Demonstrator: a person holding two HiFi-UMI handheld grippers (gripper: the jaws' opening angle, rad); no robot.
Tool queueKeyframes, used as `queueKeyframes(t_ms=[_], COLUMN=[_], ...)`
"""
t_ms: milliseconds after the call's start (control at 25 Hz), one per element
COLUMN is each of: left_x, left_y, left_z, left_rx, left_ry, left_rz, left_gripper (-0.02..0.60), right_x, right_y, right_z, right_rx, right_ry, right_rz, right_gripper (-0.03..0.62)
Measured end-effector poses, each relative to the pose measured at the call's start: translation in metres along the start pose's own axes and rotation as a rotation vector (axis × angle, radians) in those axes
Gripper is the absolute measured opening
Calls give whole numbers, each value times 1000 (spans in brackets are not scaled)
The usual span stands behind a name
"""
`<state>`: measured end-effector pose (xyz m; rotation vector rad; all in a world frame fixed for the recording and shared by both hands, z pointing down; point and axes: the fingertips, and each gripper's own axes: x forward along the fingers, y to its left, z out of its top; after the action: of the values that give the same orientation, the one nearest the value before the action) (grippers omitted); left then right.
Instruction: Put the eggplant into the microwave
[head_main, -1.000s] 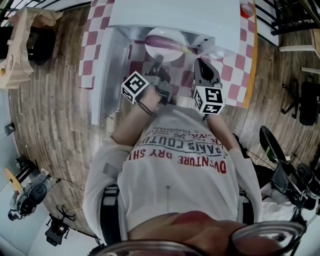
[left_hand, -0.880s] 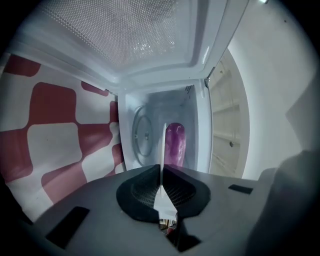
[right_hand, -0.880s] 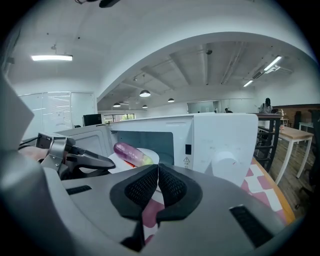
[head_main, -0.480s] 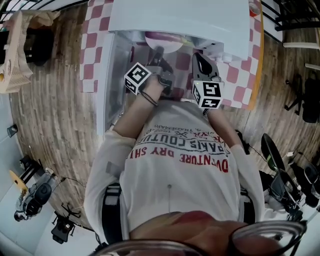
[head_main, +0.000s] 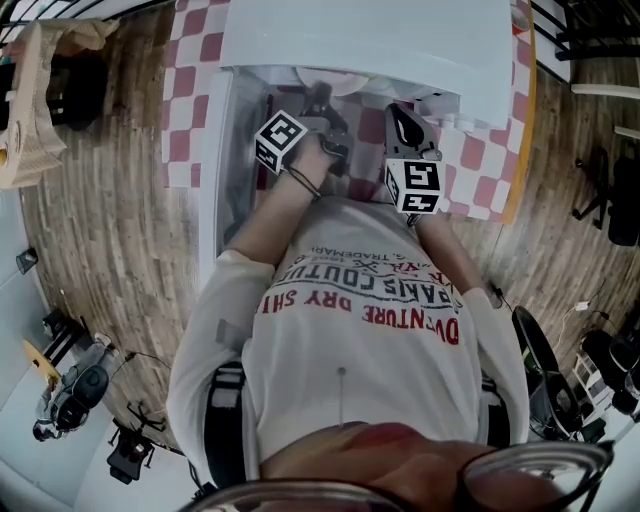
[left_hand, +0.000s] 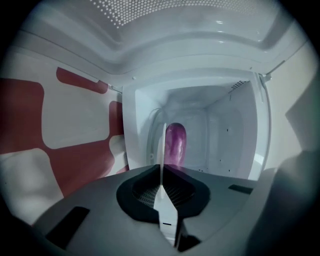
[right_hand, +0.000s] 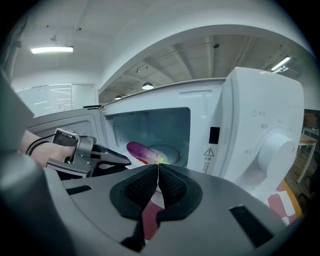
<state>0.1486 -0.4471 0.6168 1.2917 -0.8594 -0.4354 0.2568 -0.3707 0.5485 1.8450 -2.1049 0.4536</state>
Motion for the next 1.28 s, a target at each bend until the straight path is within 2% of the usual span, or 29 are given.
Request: queueKeyframes(t_ms=[200, 440, 600, 800, 840, 920, 1040, 1280], left_x=[11, 19, 19, 17, 17, 19, 21, 22], left_y=[2, 9, 7, 3, -1, -12, -22, -25], left_z=[7, 9, 12, 18, 19, 19, 14, 8], left_rx=[-5, 13, 64, 198, 218, 240, 265, 358], left_ry=[5, 28, 41, 37, 36, 40, 59, 94], left_rz=[3, 68, 109, 184, 177, 144, 120, 135], left_gripper=[37, 37, 37, 45, 72, 182, 271, 340], right_x=[10, 16, 18, 19, 18, 17, 16, 11], right_y=[4, 6, 11, 16, 16, 15, 14, 12], right_z=[-3, -10, -12, -14, -14, -14, -15, -21], right_rx=[3, 11, 11, 10, 10, 10, 13, 19], right_ry=[16, 33, 41, 48, 49, 52, 54, 59], right_rz=[7, 7, 13, 22, 21, 18, 10, 4], right_gripper=[26, 26, 26, 26, 26, 26, 26, 26])
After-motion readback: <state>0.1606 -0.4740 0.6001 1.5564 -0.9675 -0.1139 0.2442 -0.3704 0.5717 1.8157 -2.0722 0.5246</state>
